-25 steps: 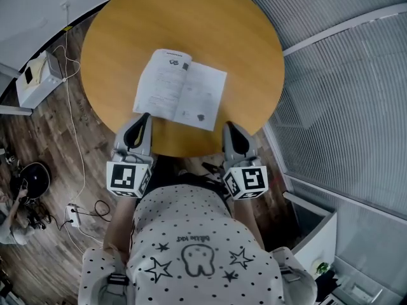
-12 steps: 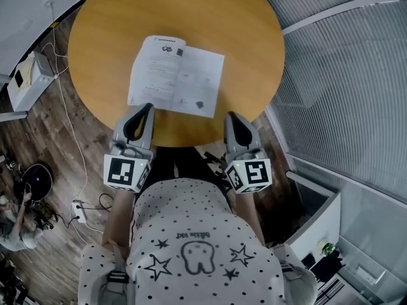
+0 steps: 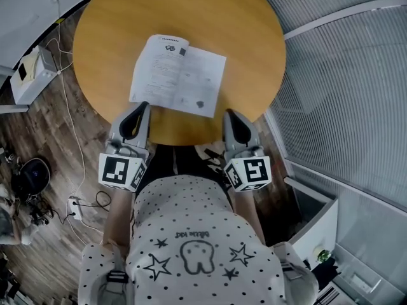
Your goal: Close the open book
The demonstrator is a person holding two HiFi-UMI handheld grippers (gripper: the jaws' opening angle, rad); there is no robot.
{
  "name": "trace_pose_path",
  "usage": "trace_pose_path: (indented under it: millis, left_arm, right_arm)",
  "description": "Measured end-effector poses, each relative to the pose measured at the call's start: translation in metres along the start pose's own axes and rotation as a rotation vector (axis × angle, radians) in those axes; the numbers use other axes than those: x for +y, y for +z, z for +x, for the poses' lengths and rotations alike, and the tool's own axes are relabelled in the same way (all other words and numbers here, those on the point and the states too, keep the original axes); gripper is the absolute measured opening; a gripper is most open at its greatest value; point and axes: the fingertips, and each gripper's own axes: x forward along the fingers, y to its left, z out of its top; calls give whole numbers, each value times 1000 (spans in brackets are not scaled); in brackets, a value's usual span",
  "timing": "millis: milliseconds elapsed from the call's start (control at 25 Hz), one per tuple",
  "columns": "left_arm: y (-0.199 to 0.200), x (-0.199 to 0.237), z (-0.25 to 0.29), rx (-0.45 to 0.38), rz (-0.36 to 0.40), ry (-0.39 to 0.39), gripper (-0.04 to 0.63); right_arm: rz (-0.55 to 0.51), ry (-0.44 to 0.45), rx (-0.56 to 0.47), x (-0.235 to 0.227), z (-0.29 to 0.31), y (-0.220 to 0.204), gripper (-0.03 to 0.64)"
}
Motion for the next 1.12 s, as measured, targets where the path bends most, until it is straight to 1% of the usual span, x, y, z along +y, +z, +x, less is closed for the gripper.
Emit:
trace_pose_path:
  millis: [160, 360, 600, 680, 1120]
  left_arm:
    - [-5, 16, -11, -7, -26, 63, 11]
    - [-10, 24, -20, 2, -71, 110, 11]
    - [-12, 34, -26, -21, -179, 147, 11]
    - [-11, 34, -29, -28, -201, 152, 11]
    - [-10, 27, -29, -16, -202, 141, 11]
  right_arm:
    - [-3, 11, -16, 5, 5, 3, 5]
    - [-3, 22, -17, 5, 7, 1, 5]
    - [-8, 32, -23, 7, 9, 5, 5]
    - [-11, 34, -27, 8, 8, 8, 5]
    - [-10, 28, -48, 5, 4, 13, 5]
